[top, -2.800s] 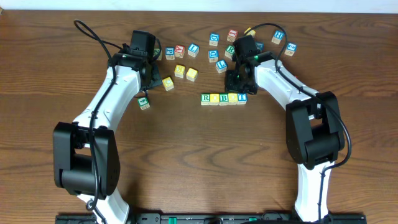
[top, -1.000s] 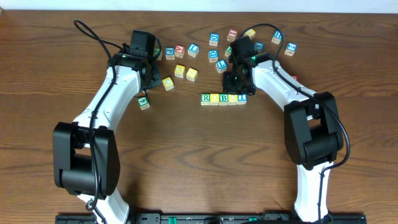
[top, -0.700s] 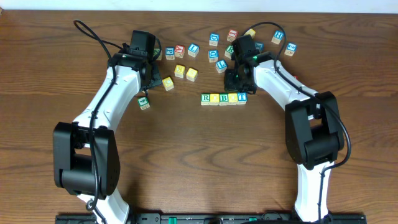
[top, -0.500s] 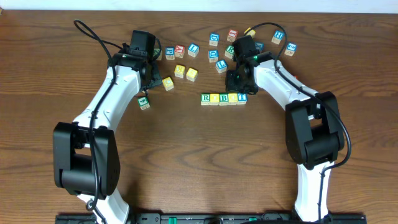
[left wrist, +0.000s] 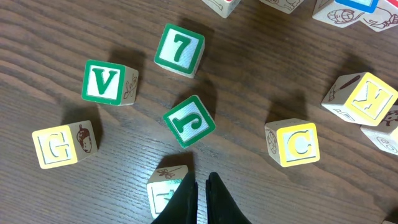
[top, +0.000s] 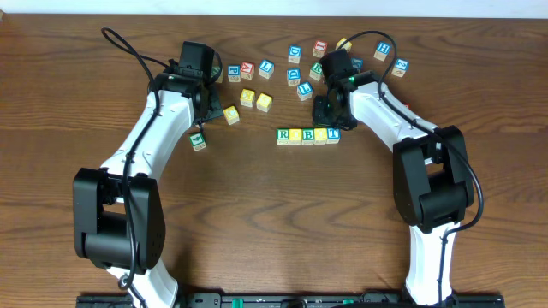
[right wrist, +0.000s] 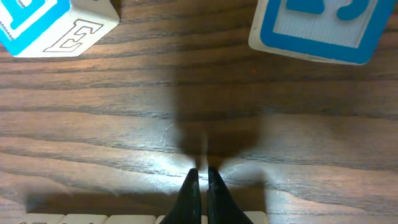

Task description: Spell out ROBOT

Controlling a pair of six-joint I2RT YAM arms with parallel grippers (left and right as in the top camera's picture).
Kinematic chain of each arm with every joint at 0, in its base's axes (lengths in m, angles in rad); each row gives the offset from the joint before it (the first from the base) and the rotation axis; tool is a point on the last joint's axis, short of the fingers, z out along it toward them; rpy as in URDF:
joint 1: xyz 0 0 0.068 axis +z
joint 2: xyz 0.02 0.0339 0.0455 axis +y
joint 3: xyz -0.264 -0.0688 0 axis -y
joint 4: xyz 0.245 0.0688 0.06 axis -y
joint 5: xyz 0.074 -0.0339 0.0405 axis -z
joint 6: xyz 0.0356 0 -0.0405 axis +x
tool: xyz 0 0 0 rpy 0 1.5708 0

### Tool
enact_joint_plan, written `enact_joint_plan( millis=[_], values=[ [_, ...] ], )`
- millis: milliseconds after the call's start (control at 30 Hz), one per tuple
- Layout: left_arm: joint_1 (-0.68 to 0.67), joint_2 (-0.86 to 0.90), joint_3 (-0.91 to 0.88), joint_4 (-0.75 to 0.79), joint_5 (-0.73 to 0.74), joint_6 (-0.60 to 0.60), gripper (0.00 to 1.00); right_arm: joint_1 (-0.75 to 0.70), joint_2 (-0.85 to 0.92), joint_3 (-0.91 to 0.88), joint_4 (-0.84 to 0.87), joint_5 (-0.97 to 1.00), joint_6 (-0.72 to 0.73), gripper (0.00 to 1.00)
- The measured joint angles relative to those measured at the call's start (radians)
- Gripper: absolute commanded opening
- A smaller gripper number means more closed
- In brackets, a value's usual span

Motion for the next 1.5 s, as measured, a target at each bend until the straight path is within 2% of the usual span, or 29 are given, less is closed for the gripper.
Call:
enact_joint_plan(
  millis=[933,1333,1500],
  values=[
    [0.000,0.000,0.000,0.003,0.000,0.000,0.08,0.000,0.000,0.000,-0.030,0.030,0.023,0.01],
    [0.000,0.000,0.000,0.003,0.000,0.000,0.08,-0.028,-0.001,0.000,0.029,0.032,0.023,0.01],
    [0.000,0.000,0.000,0.003,0.000,0.000,0.07,-0.058,-0.063,0.000,-0.032,0.021,0.015,0.01]
  ],
)
